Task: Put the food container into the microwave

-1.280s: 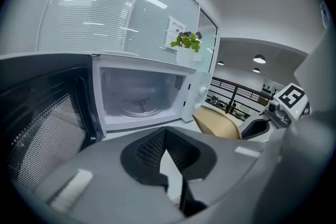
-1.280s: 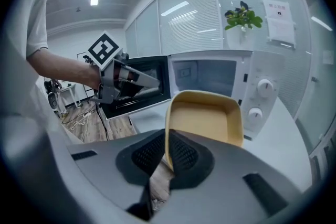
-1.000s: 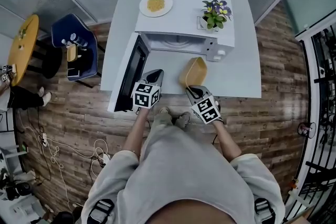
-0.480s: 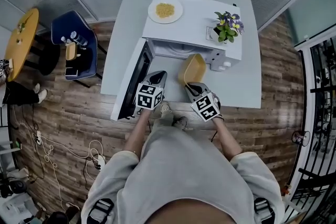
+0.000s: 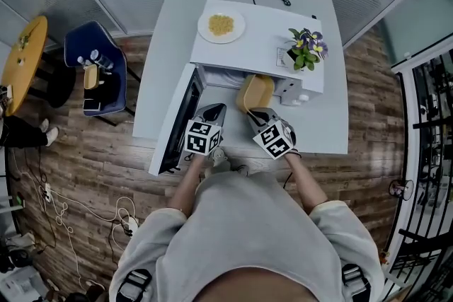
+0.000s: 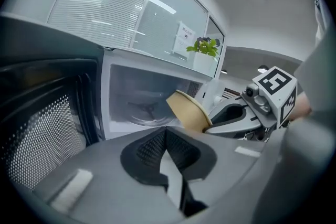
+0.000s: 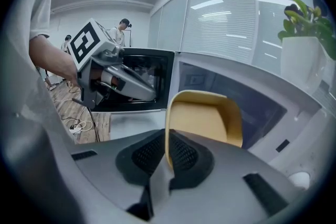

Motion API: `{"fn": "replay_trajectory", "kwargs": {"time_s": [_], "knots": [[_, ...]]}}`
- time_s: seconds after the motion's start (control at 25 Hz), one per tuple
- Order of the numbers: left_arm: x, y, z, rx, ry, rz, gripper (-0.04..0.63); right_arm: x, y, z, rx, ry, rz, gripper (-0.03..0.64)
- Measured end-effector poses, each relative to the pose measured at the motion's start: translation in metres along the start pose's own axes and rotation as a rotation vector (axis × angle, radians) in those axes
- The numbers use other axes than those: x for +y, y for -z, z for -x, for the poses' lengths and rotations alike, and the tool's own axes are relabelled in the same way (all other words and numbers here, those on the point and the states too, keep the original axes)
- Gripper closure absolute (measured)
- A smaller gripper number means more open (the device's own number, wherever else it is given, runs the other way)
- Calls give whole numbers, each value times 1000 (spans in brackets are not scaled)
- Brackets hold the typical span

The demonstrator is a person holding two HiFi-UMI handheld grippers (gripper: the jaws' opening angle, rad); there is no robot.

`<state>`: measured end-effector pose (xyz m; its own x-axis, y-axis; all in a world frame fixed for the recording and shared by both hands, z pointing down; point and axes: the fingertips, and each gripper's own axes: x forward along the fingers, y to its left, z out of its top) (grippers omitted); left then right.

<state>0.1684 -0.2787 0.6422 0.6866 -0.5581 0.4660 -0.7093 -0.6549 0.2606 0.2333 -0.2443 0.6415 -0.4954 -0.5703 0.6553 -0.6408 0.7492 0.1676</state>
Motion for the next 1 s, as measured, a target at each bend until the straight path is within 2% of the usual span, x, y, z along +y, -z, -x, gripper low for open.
{"fn": "replay_trajectory", "kwargs": {"time_s": [0.52, 1.0], "knots": [[14, -9, -6, -10, -1, 9, 584, -43, -20, -37, 45, 15, 95, 589], [19, -11, -10, 8, 17, -3, 584, -75, -37, -76, 54, 59, 93, 589]]}}
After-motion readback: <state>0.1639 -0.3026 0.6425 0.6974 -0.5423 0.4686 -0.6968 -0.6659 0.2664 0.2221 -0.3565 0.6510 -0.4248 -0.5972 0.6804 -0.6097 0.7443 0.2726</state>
